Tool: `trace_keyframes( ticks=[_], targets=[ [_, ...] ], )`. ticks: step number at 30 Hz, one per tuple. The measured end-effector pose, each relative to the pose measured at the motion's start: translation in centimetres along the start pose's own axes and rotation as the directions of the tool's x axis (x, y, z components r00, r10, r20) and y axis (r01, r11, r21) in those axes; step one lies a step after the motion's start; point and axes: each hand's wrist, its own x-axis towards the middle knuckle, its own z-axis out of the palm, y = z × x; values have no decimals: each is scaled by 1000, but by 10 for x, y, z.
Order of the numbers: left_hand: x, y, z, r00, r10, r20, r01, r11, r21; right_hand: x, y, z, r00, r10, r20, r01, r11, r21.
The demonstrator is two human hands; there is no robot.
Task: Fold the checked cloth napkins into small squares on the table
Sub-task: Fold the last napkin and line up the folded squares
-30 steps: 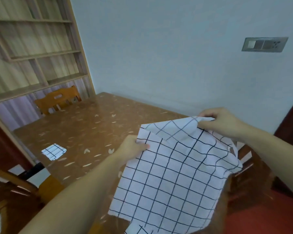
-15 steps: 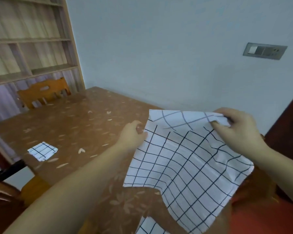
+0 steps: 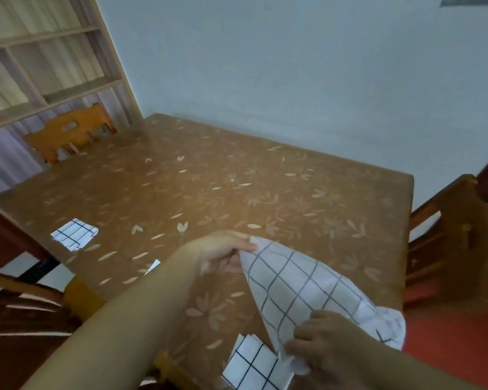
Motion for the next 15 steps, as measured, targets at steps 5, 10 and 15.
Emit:
trace_keyframes(
  ticks=[5, 10, 15],
  targets=[
    [9, -25, -2, 999, -45, -18, 46, 999, 18, -36, 14, 37, 856, 488, 169, -507, 733, 452],
    [17, -41, -1, 999, -33, -42, 34, 999, 5, -34, 65, 38, 520, 837, -170, -795, 547, 264],
    [25, -42, -2, 997, -16, -80, 11, 998, -58, -26, 94, 38, 444, 896, 9, -842, 414, 347]
  ],
)
